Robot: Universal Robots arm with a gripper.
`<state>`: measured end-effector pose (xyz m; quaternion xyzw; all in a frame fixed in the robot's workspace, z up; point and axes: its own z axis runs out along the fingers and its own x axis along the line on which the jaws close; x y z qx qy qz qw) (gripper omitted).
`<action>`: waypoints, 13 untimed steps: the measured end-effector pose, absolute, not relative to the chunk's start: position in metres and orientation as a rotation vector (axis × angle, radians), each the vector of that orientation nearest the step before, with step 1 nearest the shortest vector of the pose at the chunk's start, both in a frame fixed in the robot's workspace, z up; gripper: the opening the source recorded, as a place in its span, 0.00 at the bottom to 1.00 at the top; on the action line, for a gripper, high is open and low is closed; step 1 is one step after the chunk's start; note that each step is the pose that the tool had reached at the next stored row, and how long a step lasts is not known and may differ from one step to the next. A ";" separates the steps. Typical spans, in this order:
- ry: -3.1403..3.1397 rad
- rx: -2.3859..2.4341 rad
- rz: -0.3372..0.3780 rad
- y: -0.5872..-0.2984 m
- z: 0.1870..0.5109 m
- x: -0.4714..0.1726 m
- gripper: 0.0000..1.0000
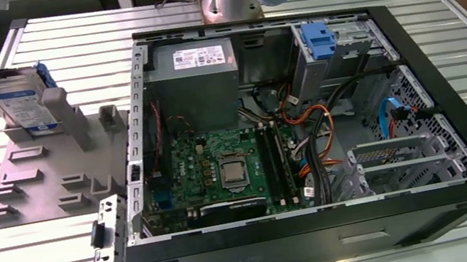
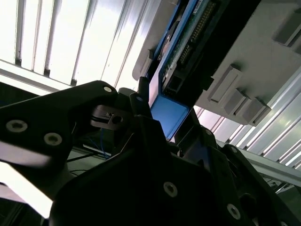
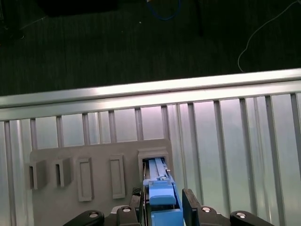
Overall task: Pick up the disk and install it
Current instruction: 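Pick up the disk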
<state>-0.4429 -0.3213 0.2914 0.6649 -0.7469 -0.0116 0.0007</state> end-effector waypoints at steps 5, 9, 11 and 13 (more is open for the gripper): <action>-2.346 2.087 -0.036 -0.321 0.291 -0.443 0.46; -2.346 2.087 -0.036 -0.324 0.291 -0.443 0.46; -2.346 2.087 -0.036 -0.325 0.291 -0.443 0.46; -2.346 2.087 -0.036 -0.325 0.291 -0.443 0.46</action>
